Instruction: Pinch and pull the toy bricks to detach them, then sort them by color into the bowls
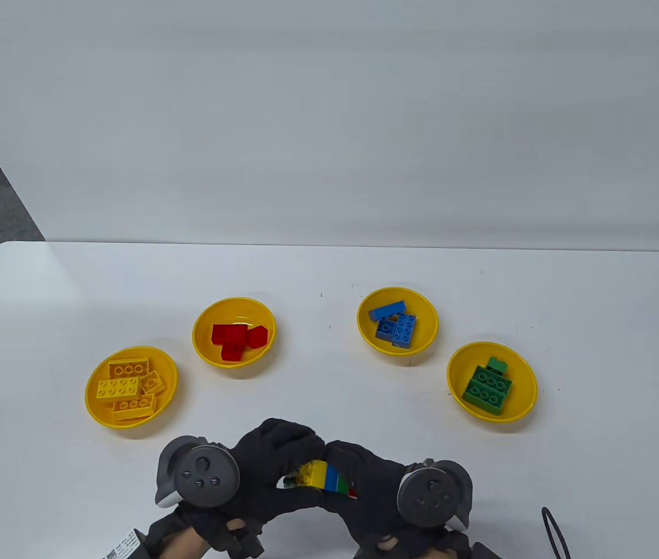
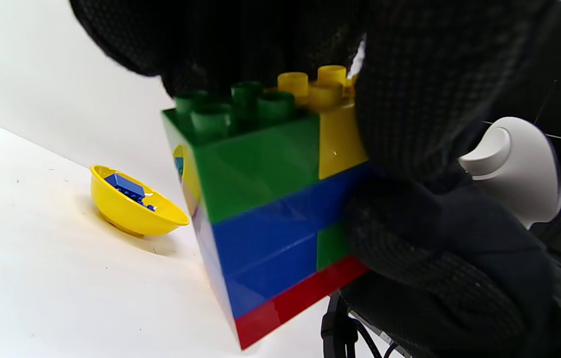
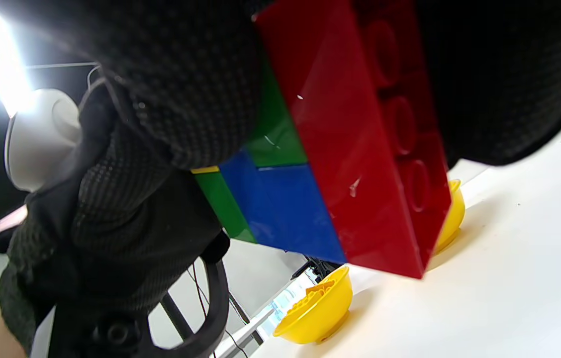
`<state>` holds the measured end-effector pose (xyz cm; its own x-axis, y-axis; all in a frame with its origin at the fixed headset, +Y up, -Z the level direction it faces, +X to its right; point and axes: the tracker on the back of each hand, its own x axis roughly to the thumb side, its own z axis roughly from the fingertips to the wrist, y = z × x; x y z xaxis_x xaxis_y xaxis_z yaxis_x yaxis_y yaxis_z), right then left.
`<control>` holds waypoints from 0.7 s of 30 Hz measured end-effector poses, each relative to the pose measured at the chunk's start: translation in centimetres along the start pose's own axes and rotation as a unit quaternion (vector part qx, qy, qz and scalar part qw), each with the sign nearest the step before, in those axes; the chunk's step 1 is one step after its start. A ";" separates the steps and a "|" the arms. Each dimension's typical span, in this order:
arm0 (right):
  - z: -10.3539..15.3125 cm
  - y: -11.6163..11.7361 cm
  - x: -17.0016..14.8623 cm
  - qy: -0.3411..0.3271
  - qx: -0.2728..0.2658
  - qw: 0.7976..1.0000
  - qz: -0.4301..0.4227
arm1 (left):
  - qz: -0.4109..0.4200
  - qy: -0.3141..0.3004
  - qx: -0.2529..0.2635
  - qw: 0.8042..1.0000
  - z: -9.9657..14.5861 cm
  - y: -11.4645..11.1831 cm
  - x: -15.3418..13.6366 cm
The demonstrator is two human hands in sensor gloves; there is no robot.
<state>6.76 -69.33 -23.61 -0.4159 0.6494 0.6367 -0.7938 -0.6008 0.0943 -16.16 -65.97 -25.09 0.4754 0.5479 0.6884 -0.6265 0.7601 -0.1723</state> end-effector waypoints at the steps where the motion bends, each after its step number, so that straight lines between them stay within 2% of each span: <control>1: -0.1 0.0 0.2 -0.012 0.001 1.000 0.005 | 0.005 -0.004 0.004 1.000 0.0 0.2 0.0; 6: -0.1 0.0 1.0 -0.026 -0.005 0.999 -0.018 | 0.115 0.010 0.001 0.993 -0.2 0.9 -1.4; 13: 0.0 -0.1 1.1 -0.031 0.002 0.999 -0.024 | 0.190 0.029 -0.025 0.981 -0.3 0.7 -2.9; 17: -0.2 -0.2 0.6 -0.013 -0.002 0.999 -0.036 | 0.235 0.052 -0.030 0.970 -0.4 0.9 -3.6; 18: -0.2 -0.1 0.4 -0.006 0.012 0.999 -0.032 | 0.239 0.057 -0.044 0.968 -0.4 1.1 -3.8; 19: -0.1 -0.1 0.3 -0.006 0.010 0.999 -0.034 | 0.238 0.057 -0.044 0.969 -0.2 1.2 -3.9; 21: -0.1 -0.1 0.0 0.003 -0.001 0.999 -0.043 | 0.246 0.056 -0.006 0.968 0.1 2.3 -4.3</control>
<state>6.76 -69.20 -23.68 -0.3483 0.7014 0.6219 -0.8273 -0.5419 0.1478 -19.68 -66.57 -28.38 0.1855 0.8780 0.4412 -0.7870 0.4016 -0.4684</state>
